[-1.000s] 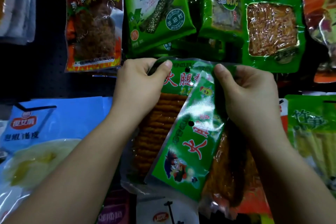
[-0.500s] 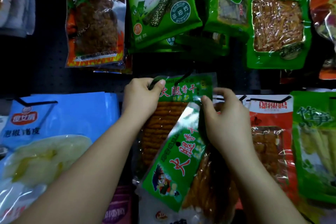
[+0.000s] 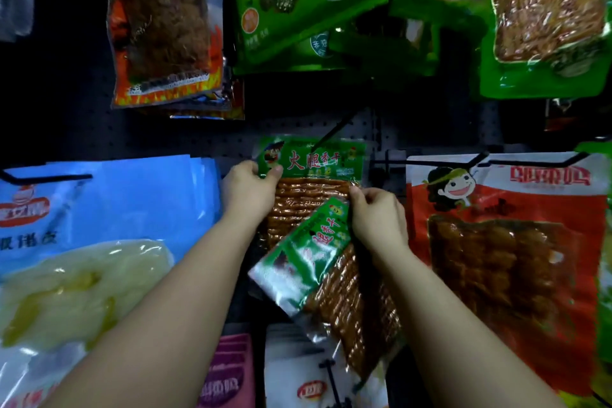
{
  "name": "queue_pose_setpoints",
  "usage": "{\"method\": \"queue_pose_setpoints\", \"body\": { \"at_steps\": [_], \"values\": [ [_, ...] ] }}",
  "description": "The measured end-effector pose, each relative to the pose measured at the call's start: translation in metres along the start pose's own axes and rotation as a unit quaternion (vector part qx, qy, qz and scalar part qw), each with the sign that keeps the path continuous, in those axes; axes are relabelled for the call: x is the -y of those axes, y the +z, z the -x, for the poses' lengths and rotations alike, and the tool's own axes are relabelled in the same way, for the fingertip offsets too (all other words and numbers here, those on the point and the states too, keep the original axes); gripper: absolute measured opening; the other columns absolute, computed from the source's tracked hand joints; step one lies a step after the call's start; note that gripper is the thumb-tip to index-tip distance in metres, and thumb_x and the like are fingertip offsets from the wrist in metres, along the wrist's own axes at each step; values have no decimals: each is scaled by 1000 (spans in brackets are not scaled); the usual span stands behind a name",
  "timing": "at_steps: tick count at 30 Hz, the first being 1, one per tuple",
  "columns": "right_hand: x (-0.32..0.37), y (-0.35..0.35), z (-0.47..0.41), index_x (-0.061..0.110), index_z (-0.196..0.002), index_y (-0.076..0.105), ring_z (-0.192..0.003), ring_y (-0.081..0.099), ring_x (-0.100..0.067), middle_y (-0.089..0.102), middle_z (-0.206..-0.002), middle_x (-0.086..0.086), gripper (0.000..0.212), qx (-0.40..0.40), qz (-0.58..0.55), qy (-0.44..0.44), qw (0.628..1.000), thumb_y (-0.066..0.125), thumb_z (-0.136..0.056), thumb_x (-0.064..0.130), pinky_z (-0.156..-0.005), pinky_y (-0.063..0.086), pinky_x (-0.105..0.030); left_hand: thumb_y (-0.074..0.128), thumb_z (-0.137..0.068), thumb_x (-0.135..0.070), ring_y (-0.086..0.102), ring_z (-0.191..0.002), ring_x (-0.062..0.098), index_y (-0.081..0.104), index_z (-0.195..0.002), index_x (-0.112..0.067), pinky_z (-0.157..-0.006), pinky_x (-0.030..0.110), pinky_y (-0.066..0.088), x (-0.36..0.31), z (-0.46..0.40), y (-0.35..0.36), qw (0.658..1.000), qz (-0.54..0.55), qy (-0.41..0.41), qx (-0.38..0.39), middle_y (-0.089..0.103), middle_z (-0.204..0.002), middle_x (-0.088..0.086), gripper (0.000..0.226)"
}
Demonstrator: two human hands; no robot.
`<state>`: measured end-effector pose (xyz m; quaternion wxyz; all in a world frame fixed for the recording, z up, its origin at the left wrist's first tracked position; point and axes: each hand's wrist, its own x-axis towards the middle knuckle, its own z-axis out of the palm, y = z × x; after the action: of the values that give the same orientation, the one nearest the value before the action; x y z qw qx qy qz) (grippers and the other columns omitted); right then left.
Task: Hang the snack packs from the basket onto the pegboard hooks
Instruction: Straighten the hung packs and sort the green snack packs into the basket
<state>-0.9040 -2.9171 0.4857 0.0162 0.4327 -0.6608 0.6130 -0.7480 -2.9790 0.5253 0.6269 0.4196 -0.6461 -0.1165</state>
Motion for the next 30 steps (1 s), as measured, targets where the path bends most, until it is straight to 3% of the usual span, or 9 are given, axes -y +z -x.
{"method": "queue_pose_setpoints", "body": {
  "at_steps": [4, 9, 11, 14, 19, 22, 24, 27, 30],
  "values": [
    [-4, 13, -18, 22, -100, 68, -101, 60, -32, 68, -108, -10, 35, 2, 26, -3, 1000, 46, -93, 48, -76, 42, -34, 64, -86, -38, 61, -88, 38, 45, -60, -12, -63, 35, 39, 5, -8, 9, 998, -42, -37, -6, 58, -71, 13, 41],
    [-9, 22, -31, 22, -98, 67, -95, 60, -30, 68, -103, -9, 36, 24, 40, 2, 999, 45, -94, 49, -71, 38, -31, 64, -85, -41, 65, -83, 35, 45, -59, -15, -69, 36, 49, 12, -13, 17, 996, -71, -60, -4, 68, -88, 20, 41],
    [-13, 23, -28, 22, -96, 66, -97, 60, -31, 68, -104, -8, 33, 5, 25, 6, 1000, 49, -91, 51, -72, 38, -31, 65, -84, -41, 65, -86, 35, 51, -69, -11, -73, 38, 52, 15, -11, 18, 995, -75, -62, 1, 68, -91, 19, 36],
    [-21, 18, -16, 22, -92, 60, -94, 60, -29, 68, -97, -3, 34, -50, -43, 6, 998, 57, -85, 55, -74, 40, -32, 68, -83, -35, 60, -101, 34, 56, -106, -4, -86, 42, 50, 16, -8, 15, 997, -51, -55, 2, 63, -110, 18, 40],
    [-14, -1, 7, 14, -62, 61, -56, 50, -6, 56, -56, 7, 43, -52, -113, -69, 990, 64, -81, 52, -48, 33, -20, 71, -80, -30, 45, -119, 28, 41, -125, -10, -103, 38, 37, -1, 15, -1, 998, -47, 34, -26, 39, -131, 12, 58],
    [-3, -11, 25, 18, -61, 58, -60, 52, -11, 55, -58, 9, 39, -92, -130, -96, 983, 60, -87, 47, -53, 26, -28, 68, -82, -35, 55, -102, 16, 50, -108, -22, -88, 31, 45, -11, 42, -16, 996, 32, 69, 37, 53, -117, 1, 34],
    [5, -16, 38, 16, -67, 60, -67, 57, -17, 59, -63, 6, 37, -118, -160, -102, 975, 57, -90, 45, -58, 34, -32, 63, -81, -49, 62, -83, 7, 62, -87, -28, -69, 25, 45, -17, 59, -28, 990, 63, 48, 115, 67, -90, -8, 22],
    [17, -25, 53, 14, -72, 60, -67, 57, -16, 60, -66, 2, 36, -148, -196, -105, 964, 53, -93, 42, -61, 40, -32, 60, -65, -69, 59, -57, -4, 67, -76, -31, -53, 22, 43, -22, 76, -50, 985, 37, 44, 166, 67, -67, -16, 40],
    [26, -38, 61, 17, -66, 50, -55, 48, 1, 49, -58, 6, 35, -189, -244, -105, 945, 51, -96, 35, -50, 34, -16, 65, -52, -69, 57, -55, 2, 67, -72, -28, -55, 20, 45, -29, 81, -70, 980, 45, 62, 184, 67, -66, -10, 46]
  ]
}}
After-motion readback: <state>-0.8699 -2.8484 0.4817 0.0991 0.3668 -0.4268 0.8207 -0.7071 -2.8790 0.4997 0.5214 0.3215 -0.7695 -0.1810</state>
